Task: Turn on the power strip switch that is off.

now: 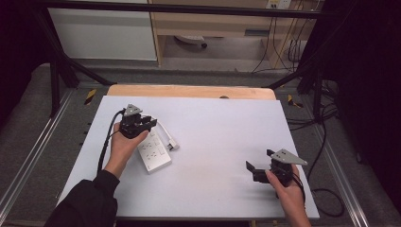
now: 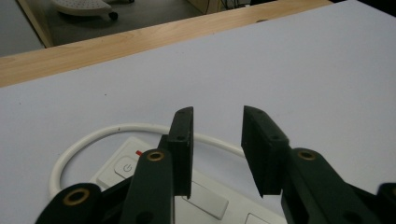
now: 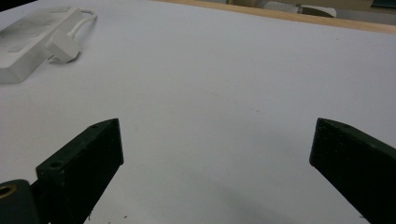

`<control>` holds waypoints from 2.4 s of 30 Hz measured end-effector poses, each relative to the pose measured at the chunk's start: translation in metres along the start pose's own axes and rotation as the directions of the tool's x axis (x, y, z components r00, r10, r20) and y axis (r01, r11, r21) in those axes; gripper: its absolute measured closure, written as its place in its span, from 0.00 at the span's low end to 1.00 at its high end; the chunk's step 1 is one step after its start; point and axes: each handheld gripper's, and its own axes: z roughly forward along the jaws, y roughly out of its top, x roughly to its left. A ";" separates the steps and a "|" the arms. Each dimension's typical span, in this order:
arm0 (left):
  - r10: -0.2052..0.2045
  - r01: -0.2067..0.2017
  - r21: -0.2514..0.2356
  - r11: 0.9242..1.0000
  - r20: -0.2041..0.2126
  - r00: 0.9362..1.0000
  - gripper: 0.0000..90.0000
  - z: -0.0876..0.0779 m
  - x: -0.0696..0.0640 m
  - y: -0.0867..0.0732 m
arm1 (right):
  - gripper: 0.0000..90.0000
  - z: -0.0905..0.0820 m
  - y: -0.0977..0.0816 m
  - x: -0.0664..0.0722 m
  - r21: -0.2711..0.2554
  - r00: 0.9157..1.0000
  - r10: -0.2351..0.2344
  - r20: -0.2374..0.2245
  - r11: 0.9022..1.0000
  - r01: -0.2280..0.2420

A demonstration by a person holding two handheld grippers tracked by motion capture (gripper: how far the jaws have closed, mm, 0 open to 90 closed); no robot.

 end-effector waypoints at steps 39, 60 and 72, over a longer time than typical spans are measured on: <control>0.033 -0.029 -0.146 0.989 0.025 0.999 0.27 -0.043 -0.018 0.012 | 0.04 0.001 0.000 0.000 0.002 1.000 -0.001 0.002 1.000 0.001; 0.055 -0.040 -0.231 0.972 0.058 0.997 0.14 -0.072 -0.030 0.008 | 0.04 0.001 0.000 -0.001 0.002 1.000 0.002 0.004 1.000 -0.002; 0.028 -0.007 -0.270 0.963 0.075 0.997 0.06 -0.100 -0.023 -0.007 | 0.03 0.001 0.000 0.000 0.003 1.000 0.003 0.006 1.000 -0.003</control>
